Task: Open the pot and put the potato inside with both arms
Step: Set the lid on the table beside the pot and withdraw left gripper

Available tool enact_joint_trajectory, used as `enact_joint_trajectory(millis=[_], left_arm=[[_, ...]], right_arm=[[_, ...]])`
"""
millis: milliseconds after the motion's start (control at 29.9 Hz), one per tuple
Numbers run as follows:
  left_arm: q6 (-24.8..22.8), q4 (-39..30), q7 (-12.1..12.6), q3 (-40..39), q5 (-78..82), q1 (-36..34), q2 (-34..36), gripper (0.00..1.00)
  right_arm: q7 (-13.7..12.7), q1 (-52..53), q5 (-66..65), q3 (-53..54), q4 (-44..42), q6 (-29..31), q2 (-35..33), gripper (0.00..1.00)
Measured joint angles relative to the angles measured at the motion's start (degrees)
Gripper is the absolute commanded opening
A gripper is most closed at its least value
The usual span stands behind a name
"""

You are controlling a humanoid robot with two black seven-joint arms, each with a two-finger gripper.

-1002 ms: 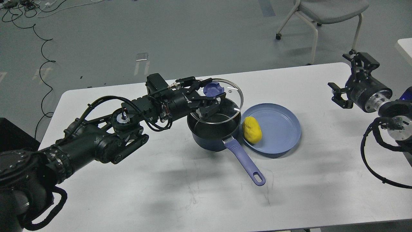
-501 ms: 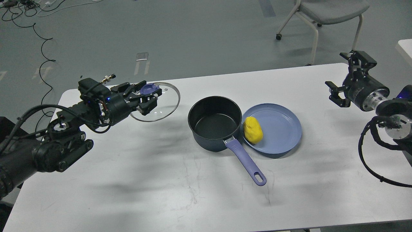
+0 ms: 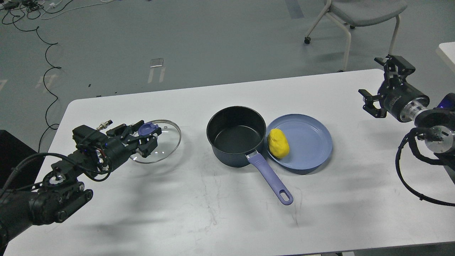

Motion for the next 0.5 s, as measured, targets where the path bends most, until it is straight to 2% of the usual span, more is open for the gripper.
enact_joint_trajectory(millis=[200,468,501], left_arm=[[0.6,0.2,0.0,0.0,0.0,2.6,0.0,0.53],[0.7,0.2,0.1,0.0,0.0,3.3,0.1,0.61],[0.7,0.2,0.1,0.0,0.0,3.5,0.0,0.65]], right_arm=[[0.0,-0.2,0.0,0.0,0.1,0.1,-0.3,1.0],[0.0,-0.3,0.0,-0.1,0.2,0.1,-0.3,1.0],[0.0,-0.3,0.0,-0.1,0.2,0.1,-0.3,1.0]])
